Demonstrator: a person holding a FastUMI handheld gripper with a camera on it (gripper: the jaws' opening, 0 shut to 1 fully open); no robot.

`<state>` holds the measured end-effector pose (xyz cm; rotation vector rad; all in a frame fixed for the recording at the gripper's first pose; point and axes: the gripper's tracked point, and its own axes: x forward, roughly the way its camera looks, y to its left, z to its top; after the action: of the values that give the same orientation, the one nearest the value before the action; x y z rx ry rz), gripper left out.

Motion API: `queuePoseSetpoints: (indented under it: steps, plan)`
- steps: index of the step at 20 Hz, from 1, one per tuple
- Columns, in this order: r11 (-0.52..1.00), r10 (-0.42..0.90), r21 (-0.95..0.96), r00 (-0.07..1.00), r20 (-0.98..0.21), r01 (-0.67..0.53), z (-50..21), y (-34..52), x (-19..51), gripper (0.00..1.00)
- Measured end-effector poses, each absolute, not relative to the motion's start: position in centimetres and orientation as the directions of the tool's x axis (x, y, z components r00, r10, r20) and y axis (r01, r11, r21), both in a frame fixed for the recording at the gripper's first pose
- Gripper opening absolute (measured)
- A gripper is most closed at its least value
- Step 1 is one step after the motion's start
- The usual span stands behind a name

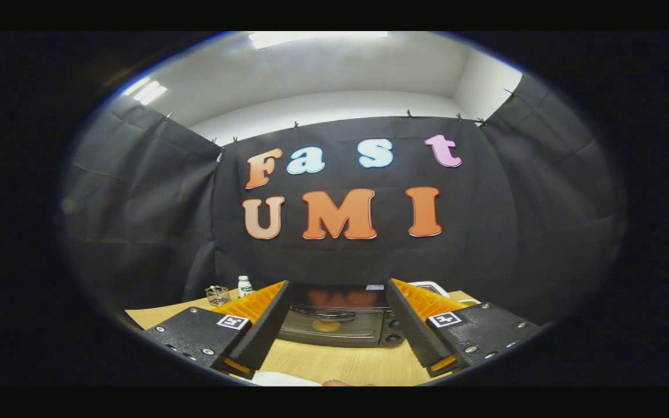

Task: Open the toaster oven, put the food inside, and close the toaster oven door.

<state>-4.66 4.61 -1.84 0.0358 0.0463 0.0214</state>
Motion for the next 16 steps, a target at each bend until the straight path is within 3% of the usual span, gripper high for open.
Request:
queuePoseSetpoints:
  steps: [5,16]
  plan:
    - [1.0,0.012,-0.009,0.999,0.032,-0.012,1.3,4.1,-6.2,0.96]
    - [0.999,0.045,0.019,0.999,0.007,-0.045,1.3,4.4,-6.6,0.96]
